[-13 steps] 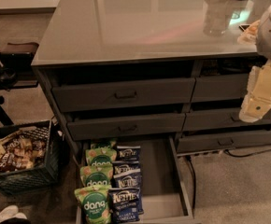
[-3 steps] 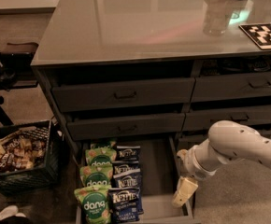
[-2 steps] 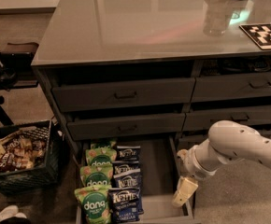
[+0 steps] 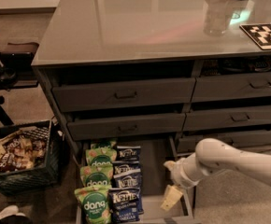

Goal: Pick blue chip bag from bottom drawer and place on counter

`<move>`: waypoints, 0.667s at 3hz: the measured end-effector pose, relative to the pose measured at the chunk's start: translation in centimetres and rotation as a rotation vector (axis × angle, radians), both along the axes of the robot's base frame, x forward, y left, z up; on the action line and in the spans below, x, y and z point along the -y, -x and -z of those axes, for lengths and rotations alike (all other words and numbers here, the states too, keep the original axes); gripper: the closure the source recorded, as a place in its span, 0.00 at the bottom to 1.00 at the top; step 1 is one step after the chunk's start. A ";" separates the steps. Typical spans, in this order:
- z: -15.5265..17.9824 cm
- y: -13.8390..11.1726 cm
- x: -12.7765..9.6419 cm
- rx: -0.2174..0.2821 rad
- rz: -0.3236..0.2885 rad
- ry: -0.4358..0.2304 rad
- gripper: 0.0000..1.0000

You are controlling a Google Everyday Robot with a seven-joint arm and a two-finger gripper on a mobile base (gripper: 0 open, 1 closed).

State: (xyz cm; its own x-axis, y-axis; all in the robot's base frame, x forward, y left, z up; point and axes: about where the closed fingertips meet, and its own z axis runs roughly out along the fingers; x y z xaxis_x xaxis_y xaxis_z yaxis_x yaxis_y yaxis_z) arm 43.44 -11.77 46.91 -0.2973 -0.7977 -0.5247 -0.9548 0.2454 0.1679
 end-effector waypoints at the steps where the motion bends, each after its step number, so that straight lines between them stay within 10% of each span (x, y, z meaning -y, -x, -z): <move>1: 5.6 -2.3 -2.4 0.041 -0.011 -0.100 0.00; 2: 11.5 -3.5 -5.2 0.063 -0.031 -0.218 0.00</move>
Offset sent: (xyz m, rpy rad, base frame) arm 0.0604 0.0725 -0.1556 0.3307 -0.1241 0.0499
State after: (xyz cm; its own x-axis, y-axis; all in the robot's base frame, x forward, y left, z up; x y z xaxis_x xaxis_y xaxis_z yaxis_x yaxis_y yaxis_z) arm 46.93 -6.54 35.38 -0.2352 -0.6713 -0.7028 -0.9717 0.1800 0.1532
